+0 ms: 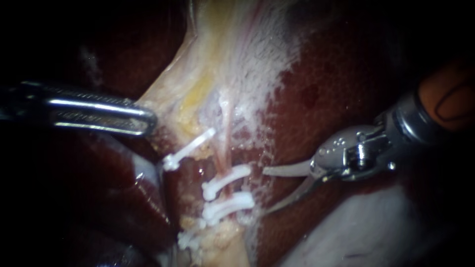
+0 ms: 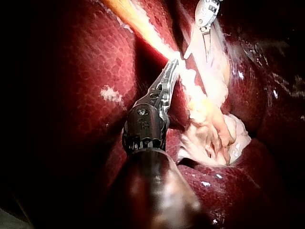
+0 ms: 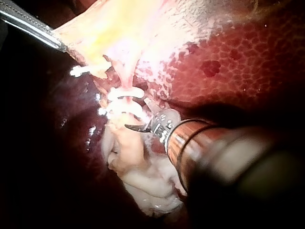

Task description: Go to the cutting position right tube

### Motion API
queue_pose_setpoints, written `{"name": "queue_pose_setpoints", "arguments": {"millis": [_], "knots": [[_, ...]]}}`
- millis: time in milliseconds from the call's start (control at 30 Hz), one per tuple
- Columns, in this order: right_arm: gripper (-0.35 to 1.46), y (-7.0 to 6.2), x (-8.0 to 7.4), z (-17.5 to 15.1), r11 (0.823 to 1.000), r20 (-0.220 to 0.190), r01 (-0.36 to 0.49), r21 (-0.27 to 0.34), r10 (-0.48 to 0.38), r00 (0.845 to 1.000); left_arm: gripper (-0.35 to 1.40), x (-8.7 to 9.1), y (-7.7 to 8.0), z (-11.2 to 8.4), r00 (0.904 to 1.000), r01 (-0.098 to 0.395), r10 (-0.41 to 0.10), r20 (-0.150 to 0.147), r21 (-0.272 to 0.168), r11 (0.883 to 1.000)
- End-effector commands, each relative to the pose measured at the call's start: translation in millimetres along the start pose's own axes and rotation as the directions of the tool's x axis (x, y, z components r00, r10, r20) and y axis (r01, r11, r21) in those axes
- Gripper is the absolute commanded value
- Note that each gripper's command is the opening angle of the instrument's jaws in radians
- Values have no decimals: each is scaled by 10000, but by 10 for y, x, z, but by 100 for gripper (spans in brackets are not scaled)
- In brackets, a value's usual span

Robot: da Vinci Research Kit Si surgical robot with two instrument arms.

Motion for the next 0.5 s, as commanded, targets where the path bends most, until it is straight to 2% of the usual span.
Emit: {"name": "queue_pose_setpoints", "arguments": {"millis": [33, 333, 500], "knots": [[61, 1, 1, 2, 9999, -53, -5, 104, 6, 10000, -35, 0, 0, 0, 10000, -8, 8, 0, -7, 10000], [38, 12, 5, 22, 9995, 65, -88, 293, 86, 9999, -35, 1, 1, 0, 10000, -13, 13, -1, -6, 10000], [31, 18, 7, 32, 9993, 58, -170, 336, 168, 9998, -35, 1, 1, 0, 10000, -12, 12, 0, -9, 10000]]}}
